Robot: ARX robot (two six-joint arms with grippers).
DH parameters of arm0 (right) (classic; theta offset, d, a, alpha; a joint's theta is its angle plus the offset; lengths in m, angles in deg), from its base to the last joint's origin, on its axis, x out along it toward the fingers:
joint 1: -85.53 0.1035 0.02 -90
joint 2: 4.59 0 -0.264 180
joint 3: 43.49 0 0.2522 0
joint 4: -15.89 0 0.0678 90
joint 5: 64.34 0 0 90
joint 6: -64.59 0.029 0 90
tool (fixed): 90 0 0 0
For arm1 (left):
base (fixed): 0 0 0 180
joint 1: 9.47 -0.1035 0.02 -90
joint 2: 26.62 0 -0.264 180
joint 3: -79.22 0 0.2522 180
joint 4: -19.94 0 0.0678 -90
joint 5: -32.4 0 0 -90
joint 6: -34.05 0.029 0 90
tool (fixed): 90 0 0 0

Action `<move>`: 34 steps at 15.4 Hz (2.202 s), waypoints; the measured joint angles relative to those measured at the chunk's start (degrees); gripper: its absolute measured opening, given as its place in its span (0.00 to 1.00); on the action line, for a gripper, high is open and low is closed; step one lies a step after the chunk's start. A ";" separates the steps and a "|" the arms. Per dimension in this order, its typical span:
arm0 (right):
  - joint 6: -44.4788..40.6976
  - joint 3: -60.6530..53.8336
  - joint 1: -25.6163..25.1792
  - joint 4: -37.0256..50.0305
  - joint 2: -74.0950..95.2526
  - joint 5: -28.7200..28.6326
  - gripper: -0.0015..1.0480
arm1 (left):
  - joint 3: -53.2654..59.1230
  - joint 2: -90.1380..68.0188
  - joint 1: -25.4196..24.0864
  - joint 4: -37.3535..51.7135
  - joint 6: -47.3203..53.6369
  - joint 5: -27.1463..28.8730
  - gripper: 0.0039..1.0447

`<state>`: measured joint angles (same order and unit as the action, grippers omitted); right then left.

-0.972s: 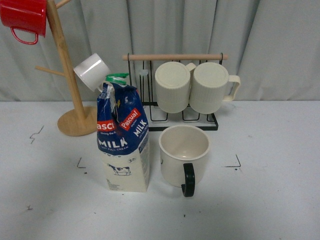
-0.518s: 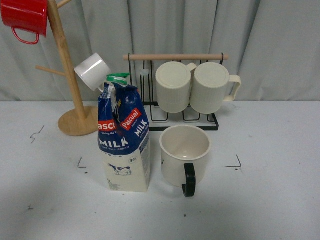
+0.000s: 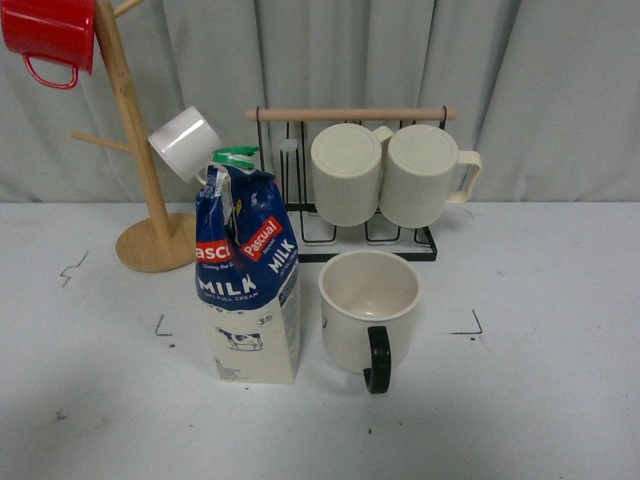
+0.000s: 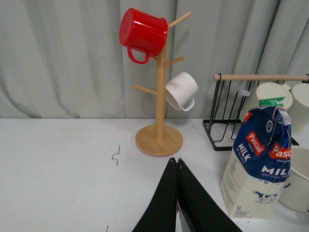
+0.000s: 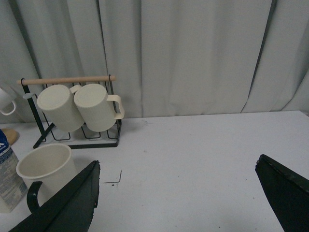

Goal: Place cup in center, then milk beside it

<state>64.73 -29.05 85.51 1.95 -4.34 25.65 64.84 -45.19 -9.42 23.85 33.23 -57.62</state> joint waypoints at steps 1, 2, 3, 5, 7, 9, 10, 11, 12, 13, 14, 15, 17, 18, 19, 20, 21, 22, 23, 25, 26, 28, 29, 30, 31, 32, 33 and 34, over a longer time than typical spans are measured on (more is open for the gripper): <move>-0.02 -0.02 0.00 0.00 0.00 0.00 0.94 | 0.00 1.05 0.00 -0.26 0.00 0.00 0.01; -0.02 0.00 0.00 0.00 0.00 0.00 0.94 | 0.00 2.43 0.00 -1.62 0.00 0.02 0.01; -0.02 0.00 0.00 0.00 0.00 0.00 0.94 | 0.00 3.65 0.00 -2.27 0.00 0.00 0.01; -0.02 -0.02 0.00 0.00 0.00 0.00 0.94 | 0.00 5.60 0.00 -4.63 0.00 0.00 0.01; -0.02 -0.02 0.00 0.00 0.00 0.00 0.94 | 0.00 7.50 0.00 -6.64 0.00 0.02 0.01; -0.02 -0.02 0.00 -0.02 0.00 0.00 0.94 | 0.00 9.38 0.00 -8.92 0.02 0.00 0.01; -0.02 -0.02 0.00 -0.02 0.00 0.00 0.94 | -0.04 13.62 0.00 -15.82 0.02 -0.04 0.01; -0.02 0.00 0.00 -0.02 0.00 0.00 0.94 | -0.04 18.16 0.00 -16.81 0.00 0.00 0.01; -0.02 -0.02 0.00 0.09 0.00 -0.04 0.94 | -0.33 18.10 0.00 -17.66 0.00 0.15 0.01; -0.02 -0.02 0.00 0.00 0.00 -0.02 0.94 | -0.02 18.08 0.00 -18.23 0.02 0.13 0.01; -0.02 0.00 0.00 -0.02 0.00 -0.02 0.94 | -0.02 18.10 0.00 -17.84 -0.02 0.02 0.04; -0.02 -0.02 0.00 0.04 0.00 -0.02 0.94 | -0.02 18.10 0.00 -17.94 0.00 0.02 0.14; -0.02 -0.02 0.00 0.00 0.00 -0.02 0.94 | -0.02 18.10 0.00 -17.90 0.00 0.02 0.40; -0.02 0.00 0.00 0.00 0.00 -0.02 0.94 | -0.02 18.10 0.00 -17.88 0.00 0.02 0.50; -0.02 -0.02 0.00 0.00 0.00 -0.02 0.94 | -0.02 18.10 0.00 -17.88 0.00 0.02 0.63; -0.02 0.00 0.00 0.00 0.00 -0.02 0.94 | -0.02 18.10 0.00 -17.88 0.00 0.02 0.71; -0.02 0.00 0.00 0.00 0.00 -0.02 0.94 | -0.02 18.10 0.00 -17.88 0.00 0.02 0.81; -0.02 -0.02 0.00 0.00 0.00 -0.02 0.94 | -0.02 18.10 0.00 -17.88 0.00 0.02 0.94; -0.02 0.00 0.00 0.00 0.00 -0.02 0.94 | -0.02 18.10 0.00 -17.88 0.04 0.02 0.94; -0.02 0.00 0.00 0.00 0.00 -0.02 0.94 | -0.02 18.10 0.00 -17.88 0.04 0.02 0.94; -0.02 -0.02 0.00 0.00 0.00 -0.02 0.94 | -0.02 18.10 0.00 -17.88 0.04 0.02 0.94; -0.02 -0.02 0.00 0.00 0.00 -0.02 0.94 | -0.02 18.10 0.00 -17.88 0.04 0.02 0.94; -0.02 -0.02 0.00 0.00 0.00 -0.02 0.94 | -0.02 18.10 0.00 -17.88 0.04 0.02 0.94; -0.02 -0.02 0.00 0.00 0.00 -0.02 0.94 | -0.02 18.10 0.00 -17.88 0.04 0.02 0.94; -0.02 -0.02 0.00 0.00 0.00 -0.02 0.94 | -0.02 18.10 0.00 -17.88 0.04 0.02 0.94; -0.02 0.00 0.00 0.00 0.00 -0.02 0.94 | -0.02 18.10 0.00 -17.88 0.04 0.02 0.94; -0.02 -0.02 0.00 0.00 0.00 -0.02 0.94 | -0.02 18.10 0.00 -17.90 0.04 0.02 0.94; -0.02 0.00 0.00 0.00 0.00 -0.02 0.94 | -0.02 18.10 0.00 -17.88 0.04 0.02 0.94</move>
<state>64.71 -29.05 85.51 1.95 -4.34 25.63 64.82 -27.09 -9.42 5.97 33.27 -57.59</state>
